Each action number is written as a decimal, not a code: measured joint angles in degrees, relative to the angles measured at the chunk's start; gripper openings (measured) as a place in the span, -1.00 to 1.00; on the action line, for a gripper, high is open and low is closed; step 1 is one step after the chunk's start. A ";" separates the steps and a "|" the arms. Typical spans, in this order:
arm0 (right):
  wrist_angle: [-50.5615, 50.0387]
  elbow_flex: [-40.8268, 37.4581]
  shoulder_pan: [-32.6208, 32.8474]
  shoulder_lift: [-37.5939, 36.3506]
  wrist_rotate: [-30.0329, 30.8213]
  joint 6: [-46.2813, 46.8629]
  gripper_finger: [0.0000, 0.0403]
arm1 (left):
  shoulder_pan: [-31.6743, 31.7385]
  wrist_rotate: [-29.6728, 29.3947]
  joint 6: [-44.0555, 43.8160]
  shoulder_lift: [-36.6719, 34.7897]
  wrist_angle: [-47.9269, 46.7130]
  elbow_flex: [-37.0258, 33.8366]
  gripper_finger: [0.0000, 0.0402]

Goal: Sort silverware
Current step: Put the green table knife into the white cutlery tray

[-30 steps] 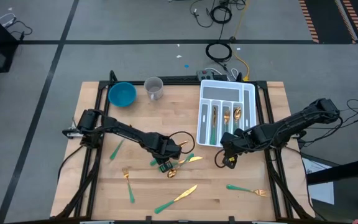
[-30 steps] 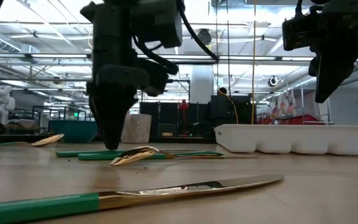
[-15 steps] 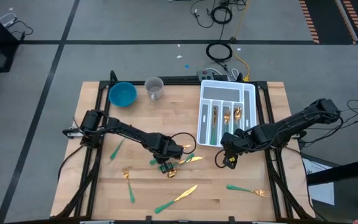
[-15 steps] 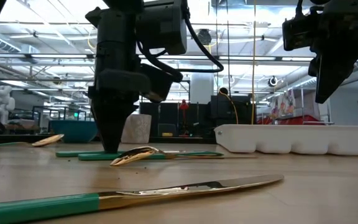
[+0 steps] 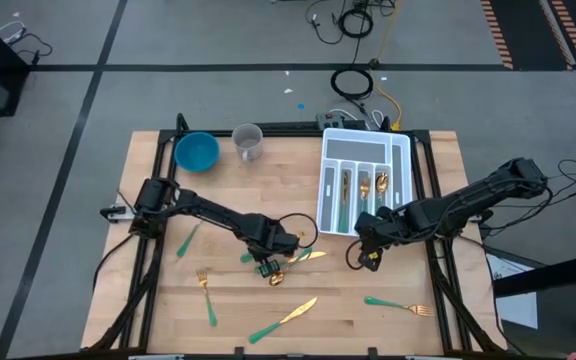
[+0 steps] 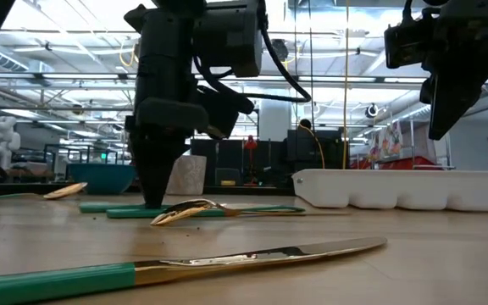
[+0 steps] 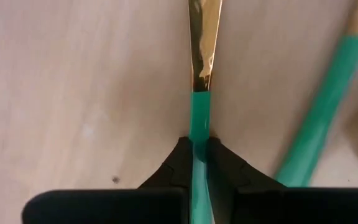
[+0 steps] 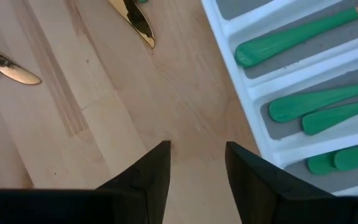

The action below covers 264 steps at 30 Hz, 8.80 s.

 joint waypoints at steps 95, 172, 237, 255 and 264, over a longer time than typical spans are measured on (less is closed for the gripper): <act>-5.72 0.00 -0.05 -18.83 9.26 -4.37 0.19 | 1.58 -2.31 -0.83 7.17 -18.53 14.86 -0.96; -8.26 0.02 -0.07 -19.07 8.96 -10.49 0.19 | 20.64 6.08 24.47 -9.76 10.77 -20.80 -0.66; -9.02 0.00 -0.05 -19.03 9.06 -9.51 0.28 | 14.97 0.38 10.33 -15.17 3.01 -20.67 -0.12; -9.02 0.00 -0.06 -19.03 8.56 -7.16 0.28 | 15.41 -3.02 8.94 -15.17 2.32 -20.67 -0.12; -9.02 0.00 -0.07 -19.03 8.80 -4.14 0.28 | 15.35 -1.35 9.38 -13.91 7.79 -20.34 -0.12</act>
